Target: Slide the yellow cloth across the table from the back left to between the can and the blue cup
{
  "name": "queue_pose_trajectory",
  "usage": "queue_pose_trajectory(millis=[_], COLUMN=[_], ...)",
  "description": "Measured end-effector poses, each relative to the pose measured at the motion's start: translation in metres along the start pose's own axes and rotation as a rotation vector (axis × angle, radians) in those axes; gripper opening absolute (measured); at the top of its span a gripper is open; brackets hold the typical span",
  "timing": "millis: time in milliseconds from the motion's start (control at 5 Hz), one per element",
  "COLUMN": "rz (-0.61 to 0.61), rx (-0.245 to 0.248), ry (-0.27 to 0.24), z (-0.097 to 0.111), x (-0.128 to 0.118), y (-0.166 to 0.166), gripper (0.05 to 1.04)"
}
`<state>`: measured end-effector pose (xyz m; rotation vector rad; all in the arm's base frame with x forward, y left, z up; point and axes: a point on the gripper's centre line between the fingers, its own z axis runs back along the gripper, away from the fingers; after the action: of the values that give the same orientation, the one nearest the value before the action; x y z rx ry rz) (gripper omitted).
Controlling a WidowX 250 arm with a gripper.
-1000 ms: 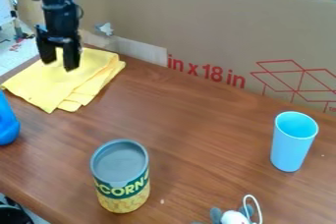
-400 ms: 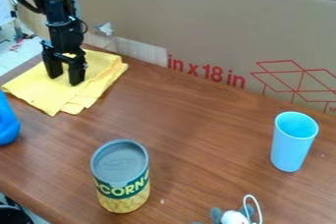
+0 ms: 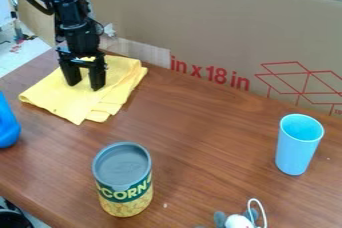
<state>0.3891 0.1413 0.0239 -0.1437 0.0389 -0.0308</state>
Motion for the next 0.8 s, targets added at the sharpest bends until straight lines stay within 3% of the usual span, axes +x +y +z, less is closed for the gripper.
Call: queue_pose_trajectory(millis=[200, 600, 800], rz=[-0.002, -0.151, -0.134], rx=[-0.010, 0.016, -0.017], ry=[0.038, 0.143, 0.062], z=[-0.014, -0.032, -0.035], x=[-0.005, -0.052, -0.059], y=[-0.026, -0.160, -0.183], gripper=[1.001, 1.001, 1.001])
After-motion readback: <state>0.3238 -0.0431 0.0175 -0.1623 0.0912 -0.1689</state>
